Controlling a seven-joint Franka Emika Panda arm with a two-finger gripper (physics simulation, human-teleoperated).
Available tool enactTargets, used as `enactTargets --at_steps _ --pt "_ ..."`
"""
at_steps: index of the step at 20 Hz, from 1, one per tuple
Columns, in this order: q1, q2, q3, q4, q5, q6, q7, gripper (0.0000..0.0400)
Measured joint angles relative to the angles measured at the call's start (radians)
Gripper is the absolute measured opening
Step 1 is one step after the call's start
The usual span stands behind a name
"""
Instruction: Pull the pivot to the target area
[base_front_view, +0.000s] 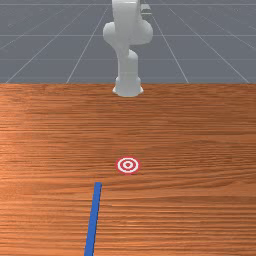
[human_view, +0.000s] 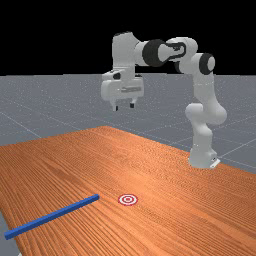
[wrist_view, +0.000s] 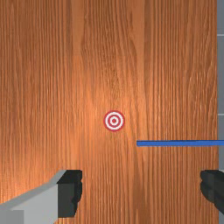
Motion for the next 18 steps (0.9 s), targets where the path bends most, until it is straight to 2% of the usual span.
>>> enactTargets --at_steps 3,7,9,10,11,12,14,18 --pt "0.0 0.003 0.0 0.001 0.0 -0.002 0.0 0.04" --pt "-0.001 -0.022 0.0 -0.048 0.001 0.059 -0.001 0.04" --pt "-0.005 -0.008 0.007 -0.022 -0.002 0.028 -0.076 0.04" --pt "-0.004 -0.006 0.008 -0.017 -0.002 0.023 -0.084 0.0243" --pt "-0.004 -0.006 0.009 -0.012 -0.002 0.018 -0.089 0.0148" --pt "-0.007 -0.006 0.015 -0.011 -0.004 0.019 -0.14 0.009" --pt "0.0 -0.028 0.01 -0.043 -0.002 0.027 -0.079 0.0033" --pt "0.014 -0.085 -0.005 -0.119 0.001 0.046 0.185 0.0005"
